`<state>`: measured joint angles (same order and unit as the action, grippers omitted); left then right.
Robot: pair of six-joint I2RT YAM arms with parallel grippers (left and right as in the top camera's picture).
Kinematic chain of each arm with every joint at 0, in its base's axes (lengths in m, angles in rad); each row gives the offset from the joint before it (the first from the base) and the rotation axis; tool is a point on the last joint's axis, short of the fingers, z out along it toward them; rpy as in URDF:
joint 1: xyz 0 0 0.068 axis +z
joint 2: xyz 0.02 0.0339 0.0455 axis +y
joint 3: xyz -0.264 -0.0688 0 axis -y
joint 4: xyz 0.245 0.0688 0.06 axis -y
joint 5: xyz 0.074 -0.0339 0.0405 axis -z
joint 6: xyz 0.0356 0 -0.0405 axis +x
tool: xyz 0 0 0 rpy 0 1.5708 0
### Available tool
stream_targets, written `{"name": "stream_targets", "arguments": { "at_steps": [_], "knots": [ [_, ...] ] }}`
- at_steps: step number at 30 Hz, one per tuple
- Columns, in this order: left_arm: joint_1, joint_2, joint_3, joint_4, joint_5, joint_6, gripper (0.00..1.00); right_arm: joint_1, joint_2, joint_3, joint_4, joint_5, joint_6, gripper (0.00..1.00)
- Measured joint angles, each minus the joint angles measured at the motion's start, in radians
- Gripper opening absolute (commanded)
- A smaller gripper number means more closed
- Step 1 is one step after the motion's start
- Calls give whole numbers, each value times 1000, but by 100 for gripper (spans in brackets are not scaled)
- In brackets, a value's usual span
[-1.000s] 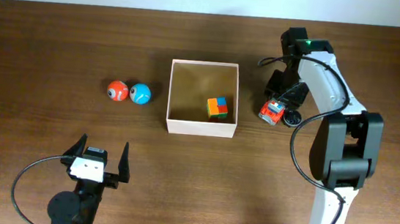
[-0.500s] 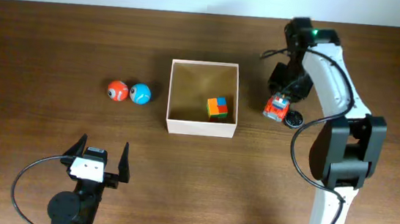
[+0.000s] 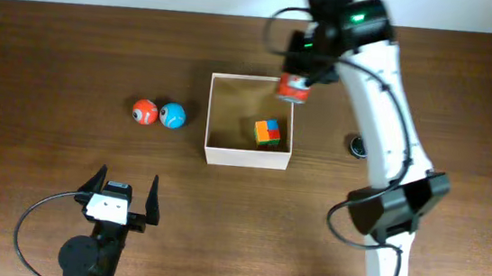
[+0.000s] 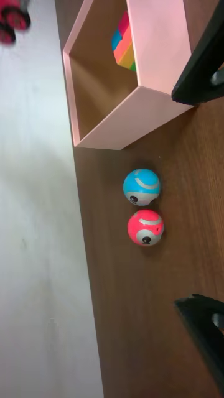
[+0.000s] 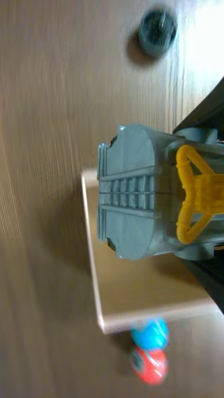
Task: Pack container
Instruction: 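Carry the fire truck with the right gripper into the box and release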
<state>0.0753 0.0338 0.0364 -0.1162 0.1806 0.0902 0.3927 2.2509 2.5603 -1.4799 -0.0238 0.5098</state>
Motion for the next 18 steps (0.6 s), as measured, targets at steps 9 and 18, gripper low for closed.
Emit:
{"name": "stream_targets", "arguments": {
  "at_steps": [9,18],
  "knots": [
    [0,0,0,0,0,0,99,112,34,-16,40,87,125,47],
    [0,0,0,0,0,0,99,100,119,-32,70,98,269,49]
  ]
}}
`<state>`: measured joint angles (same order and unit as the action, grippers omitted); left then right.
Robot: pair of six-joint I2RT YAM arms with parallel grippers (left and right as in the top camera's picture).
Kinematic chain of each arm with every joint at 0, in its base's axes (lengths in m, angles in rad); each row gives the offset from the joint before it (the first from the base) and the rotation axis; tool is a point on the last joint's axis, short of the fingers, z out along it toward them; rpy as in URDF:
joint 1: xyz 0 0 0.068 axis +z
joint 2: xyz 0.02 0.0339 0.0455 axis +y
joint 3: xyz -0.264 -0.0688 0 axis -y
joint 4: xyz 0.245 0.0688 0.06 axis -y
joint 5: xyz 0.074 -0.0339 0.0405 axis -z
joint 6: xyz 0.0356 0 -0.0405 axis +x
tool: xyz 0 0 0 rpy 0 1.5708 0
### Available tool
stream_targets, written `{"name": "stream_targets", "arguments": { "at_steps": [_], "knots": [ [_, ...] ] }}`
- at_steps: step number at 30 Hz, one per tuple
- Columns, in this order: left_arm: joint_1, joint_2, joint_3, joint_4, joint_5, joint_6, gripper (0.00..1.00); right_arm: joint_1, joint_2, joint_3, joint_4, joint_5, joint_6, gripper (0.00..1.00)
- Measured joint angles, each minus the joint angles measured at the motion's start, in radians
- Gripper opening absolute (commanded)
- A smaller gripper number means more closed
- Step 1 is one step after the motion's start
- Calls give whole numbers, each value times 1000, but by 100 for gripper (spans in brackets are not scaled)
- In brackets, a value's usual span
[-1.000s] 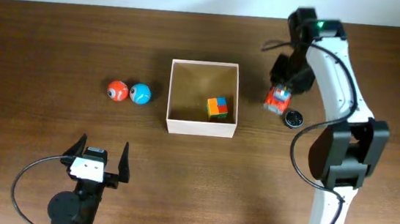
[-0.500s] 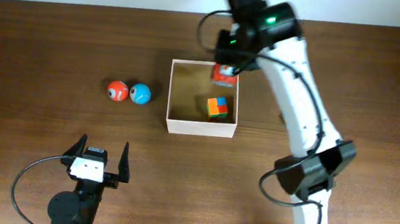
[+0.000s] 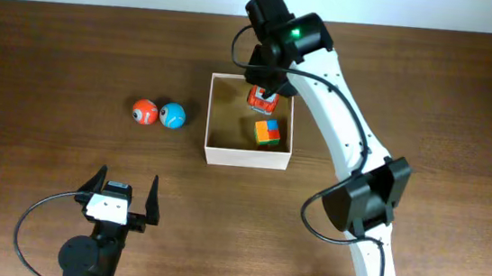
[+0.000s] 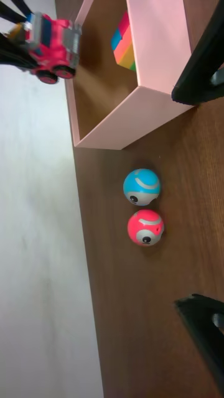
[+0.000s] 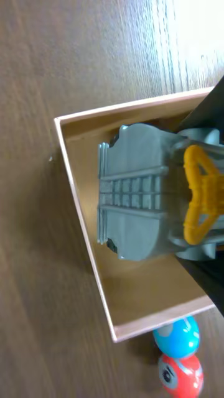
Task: Pack container
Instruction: 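Carry the fire truck with the right gripper into the box and release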
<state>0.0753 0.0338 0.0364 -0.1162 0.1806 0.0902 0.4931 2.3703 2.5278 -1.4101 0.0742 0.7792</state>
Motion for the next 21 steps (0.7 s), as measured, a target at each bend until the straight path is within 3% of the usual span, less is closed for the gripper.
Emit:
{"name": "stream_targets", "arguments": {
  "at_steps": [10,17,19,21],
  "knots": [
    [0,0,0,0,0,0,99,0,33,0,5,-15,182,52],
    [0,0,0,0,0,0,99,-3,34,0,16,-15,224,56],
    [0,0,0,0,0,0,99,-6,34,0,18,-16,214,60],
    [0,0,0,0,0,0,99,-13,34,3,20,-16,191,77]
  ]
}}
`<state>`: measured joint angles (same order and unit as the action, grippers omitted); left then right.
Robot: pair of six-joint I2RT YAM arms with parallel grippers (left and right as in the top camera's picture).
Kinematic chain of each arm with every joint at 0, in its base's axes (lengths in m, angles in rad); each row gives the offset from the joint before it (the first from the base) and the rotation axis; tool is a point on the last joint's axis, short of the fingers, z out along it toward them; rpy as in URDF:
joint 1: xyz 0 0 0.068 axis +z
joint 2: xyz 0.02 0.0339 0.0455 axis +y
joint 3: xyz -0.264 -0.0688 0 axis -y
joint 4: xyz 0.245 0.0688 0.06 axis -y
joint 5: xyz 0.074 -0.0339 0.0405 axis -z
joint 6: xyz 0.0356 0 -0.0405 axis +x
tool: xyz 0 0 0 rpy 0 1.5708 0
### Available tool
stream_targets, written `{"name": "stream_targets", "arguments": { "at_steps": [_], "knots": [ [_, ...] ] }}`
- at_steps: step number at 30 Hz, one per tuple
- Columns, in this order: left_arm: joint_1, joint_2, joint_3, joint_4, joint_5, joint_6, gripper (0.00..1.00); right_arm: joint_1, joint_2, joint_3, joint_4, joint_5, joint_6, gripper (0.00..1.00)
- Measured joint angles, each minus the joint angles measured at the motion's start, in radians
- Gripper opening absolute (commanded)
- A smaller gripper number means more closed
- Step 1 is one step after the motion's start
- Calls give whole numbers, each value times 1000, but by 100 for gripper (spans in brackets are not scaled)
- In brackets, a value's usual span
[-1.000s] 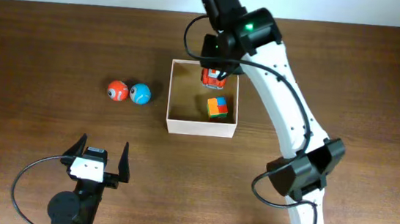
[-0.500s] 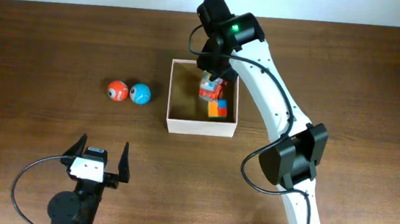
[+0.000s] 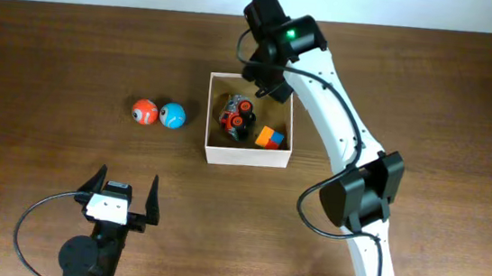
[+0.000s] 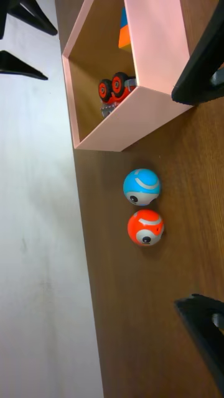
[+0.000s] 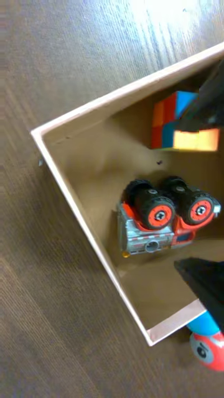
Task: Pack container
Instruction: 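Carry the fire truck with the right gripper into the box and release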
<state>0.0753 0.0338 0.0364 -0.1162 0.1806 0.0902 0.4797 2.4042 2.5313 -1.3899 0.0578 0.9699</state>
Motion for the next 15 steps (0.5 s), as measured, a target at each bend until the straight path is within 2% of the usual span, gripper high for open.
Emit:
{"name": "stream_targets", "arguments": {
  "at_steps": [1,2,9,15],
  "knots": [
    [0,0,0,0,0,0,99,-7,0,10,-9,-2,-22,91],
    [0,0,0,0,0,0,99,-16,0,24,-19,-2,-40,98],
    [0,0,0,0,0,0,99,-166,-36,170,-283,11,-159,99],
    [0,0,0,0,0,0,99,-365,-64,180,-303,-129,-436,99]
  ]
}}
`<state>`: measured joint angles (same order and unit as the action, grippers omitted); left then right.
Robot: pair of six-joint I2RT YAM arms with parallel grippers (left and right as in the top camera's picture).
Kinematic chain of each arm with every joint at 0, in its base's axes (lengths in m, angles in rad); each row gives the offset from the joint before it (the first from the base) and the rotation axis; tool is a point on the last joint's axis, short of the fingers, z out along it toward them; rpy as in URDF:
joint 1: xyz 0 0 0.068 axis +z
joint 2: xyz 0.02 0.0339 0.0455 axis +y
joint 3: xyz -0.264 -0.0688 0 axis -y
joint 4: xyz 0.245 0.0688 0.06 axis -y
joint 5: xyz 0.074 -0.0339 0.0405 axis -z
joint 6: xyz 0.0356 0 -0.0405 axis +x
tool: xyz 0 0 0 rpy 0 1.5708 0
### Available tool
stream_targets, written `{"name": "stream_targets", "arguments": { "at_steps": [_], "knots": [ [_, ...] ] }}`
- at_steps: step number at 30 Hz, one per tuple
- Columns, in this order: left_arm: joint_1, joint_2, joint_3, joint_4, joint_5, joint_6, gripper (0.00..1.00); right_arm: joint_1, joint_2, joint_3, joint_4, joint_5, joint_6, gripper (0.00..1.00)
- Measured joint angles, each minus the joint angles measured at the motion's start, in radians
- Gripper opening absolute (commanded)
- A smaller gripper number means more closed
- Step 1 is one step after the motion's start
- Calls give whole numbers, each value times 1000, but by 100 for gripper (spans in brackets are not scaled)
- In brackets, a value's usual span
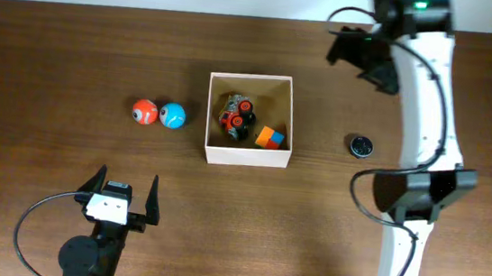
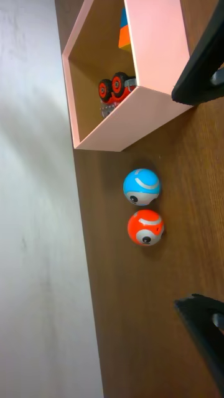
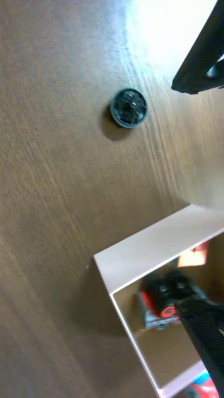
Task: Pack container
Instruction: 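Carry the fire truck with the right gripper into the box and release, then move the right gripper to the black wheel and grasp it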
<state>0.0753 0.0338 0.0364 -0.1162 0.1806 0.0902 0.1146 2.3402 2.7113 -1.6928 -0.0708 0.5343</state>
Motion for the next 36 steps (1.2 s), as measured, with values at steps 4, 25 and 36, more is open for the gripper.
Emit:
{"name": "stream_targets", "arguments": {
  "at_steps": [4,25,36],
  "knots": [
    [0,0,0,0,0,0,99,-56,-18,-97,2,-34,-126,99],
    [0,0,0,0,0,0,99,-106,-58,-914,360,74,-339,99],
    [0,0,0,0,0,0,99,-106,-58,-930,491,74,-411,99]
  ]
}}
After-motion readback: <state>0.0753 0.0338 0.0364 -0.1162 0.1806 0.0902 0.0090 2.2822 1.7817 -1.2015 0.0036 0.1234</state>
